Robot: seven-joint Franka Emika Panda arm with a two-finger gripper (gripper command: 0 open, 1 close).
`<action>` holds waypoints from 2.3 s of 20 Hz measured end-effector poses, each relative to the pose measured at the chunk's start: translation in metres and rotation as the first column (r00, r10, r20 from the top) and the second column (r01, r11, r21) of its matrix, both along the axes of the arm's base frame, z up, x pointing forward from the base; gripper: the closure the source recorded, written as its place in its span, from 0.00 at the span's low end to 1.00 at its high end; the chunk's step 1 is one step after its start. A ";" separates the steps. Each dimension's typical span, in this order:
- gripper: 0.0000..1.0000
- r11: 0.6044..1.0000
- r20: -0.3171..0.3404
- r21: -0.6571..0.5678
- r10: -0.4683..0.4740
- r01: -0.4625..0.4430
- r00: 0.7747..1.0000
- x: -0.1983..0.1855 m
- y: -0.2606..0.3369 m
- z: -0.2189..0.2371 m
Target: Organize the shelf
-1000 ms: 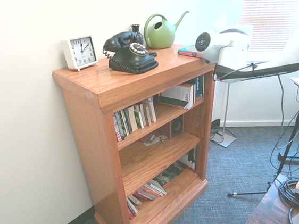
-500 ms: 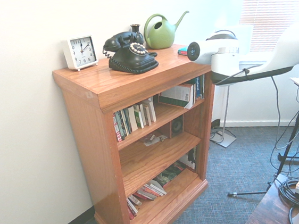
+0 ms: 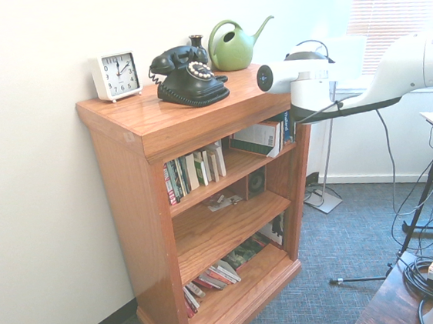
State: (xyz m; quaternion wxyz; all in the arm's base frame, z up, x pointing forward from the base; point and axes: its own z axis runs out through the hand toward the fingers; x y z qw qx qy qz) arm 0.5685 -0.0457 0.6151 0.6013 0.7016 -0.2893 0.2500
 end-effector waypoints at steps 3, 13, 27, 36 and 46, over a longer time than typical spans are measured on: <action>0.00 1.000 0.009 0.000 0.001 -0.001 1.000 0.012 0.005 0.001; 0.00 1.000 0.026 0.005 -0.028 0.028 0.999 0.034 -0.004 0.000; 1.00 0.999 0.030 0.012 -0.050 0.050 0.998 0.045 -0.025 -0.005; 1.00 0.999 0.043 0.022 -0.049 0.049 0.998 0.055 -0.025 -0.001; 1.00 0.999 0.028 0.042 -0.034 0.033 0.999 0.067 -0.021 -0.007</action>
